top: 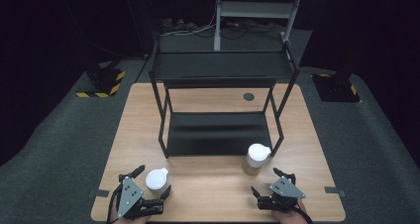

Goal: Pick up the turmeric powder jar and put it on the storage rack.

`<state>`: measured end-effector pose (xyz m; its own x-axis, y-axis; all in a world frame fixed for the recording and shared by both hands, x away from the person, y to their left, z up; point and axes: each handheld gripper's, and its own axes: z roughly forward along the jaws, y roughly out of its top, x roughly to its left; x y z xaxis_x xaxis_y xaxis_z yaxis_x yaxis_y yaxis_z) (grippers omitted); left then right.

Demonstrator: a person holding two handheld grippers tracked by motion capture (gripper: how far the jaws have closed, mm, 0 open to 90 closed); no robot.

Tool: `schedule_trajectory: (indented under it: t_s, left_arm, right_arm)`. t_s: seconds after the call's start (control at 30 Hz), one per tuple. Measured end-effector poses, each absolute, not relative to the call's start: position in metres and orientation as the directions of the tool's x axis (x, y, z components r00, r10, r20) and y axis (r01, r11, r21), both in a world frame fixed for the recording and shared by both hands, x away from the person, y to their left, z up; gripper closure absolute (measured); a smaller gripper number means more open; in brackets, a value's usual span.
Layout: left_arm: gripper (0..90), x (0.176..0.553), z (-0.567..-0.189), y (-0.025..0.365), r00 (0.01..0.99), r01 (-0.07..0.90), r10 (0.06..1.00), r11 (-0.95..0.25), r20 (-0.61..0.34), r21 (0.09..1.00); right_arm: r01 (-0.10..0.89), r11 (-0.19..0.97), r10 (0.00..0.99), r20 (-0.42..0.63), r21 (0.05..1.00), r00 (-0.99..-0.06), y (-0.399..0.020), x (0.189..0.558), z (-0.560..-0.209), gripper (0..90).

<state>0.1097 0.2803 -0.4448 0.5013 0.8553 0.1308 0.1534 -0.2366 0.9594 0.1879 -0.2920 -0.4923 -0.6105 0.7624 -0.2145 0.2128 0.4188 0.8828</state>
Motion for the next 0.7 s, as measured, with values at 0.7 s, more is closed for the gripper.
schedule_trajectory:
  t_s: [0.7]
  left_arm:
    - [0.4,0.116,-0.465,0.289,0.516,0.192,0.854,-0.187,0.063,0.963]
  right_arm:
    - [0.213,0.419,0.762,-0.215,0.882,-0.611,-0.292,0.188,-0.492,0.0]
